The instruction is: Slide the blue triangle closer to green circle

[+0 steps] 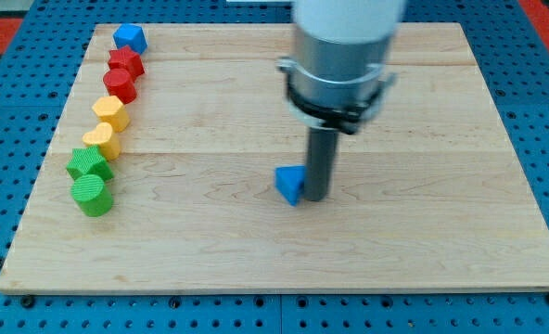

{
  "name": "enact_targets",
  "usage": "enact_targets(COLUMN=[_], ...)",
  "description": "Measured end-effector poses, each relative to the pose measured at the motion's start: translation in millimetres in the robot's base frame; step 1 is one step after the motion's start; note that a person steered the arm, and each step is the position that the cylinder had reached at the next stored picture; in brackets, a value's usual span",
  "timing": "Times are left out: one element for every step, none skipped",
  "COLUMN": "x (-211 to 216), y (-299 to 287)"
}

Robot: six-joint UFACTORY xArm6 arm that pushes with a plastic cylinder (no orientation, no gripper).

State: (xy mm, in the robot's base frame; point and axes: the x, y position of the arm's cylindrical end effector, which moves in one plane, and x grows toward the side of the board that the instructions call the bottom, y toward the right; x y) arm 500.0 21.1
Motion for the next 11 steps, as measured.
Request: enact_targets(x=[-20,-41,-43,-61,-69,-48,-38,-39,-41,-34,-17], y=[-42,-58,-67,-78,-98,-119,-139,-179,-180,-184,-171])
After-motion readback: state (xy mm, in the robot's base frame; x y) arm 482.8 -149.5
